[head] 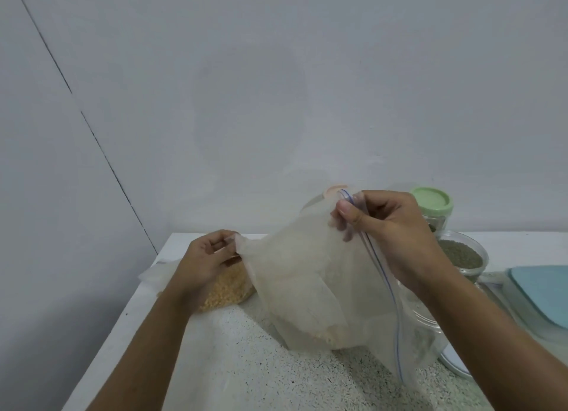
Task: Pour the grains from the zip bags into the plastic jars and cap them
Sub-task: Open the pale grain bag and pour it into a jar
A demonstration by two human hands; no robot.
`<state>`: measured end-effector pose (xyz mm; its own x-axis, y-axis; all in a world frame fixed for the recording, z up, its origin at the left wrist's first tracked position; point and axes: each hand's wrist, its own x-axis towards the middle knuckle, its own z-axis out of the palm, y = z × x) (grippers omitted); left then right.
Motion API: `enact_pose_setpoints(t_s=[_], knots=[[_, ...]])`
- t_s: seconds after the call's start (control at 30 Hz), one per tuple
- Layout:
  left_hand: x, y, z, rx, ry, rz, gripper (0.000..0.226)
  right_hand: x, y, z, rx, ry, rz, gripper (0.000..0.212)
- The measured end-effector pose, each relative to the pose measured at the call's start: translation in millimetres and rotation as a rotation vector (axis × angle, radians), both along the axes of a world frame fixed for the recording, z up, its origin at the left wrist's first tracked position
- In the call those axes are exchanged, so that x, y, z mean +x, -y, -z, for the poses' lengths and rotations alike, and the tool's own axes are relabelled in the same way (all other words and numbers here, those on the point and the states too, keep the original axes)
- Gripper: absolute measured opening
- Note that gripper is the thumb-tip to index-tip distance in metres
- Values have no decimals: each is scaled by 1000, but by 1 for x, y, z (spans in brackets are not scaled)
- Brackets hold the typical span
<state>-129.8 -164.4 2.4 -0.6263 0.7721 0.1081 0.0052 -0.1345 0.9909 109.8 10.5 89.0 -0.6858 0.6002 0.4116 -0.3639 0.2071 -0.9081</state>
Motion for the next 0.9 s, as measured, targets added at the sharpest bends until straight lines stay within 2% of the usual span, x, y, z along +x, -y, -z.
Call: enact_pose_setpoints(t_s=[0.1, 0.27, 0.53, 0.9], knots=[[2, -1, -12, 125, 154, 0, 28, 7, 3, -16, 3, -51, -24, 15], [0, -5, -47, 148, 135, -46, 13, 10, 2, -42, 5, -108, 5, 17], [-7, -21, -112, 193, 87, -113, 17, 7, -5, -87, -17, -187, 61, 17], [-13, -41, -160, 269, 73, -214, 15, 4, -20, -116, -38, -226, 137, 15]])
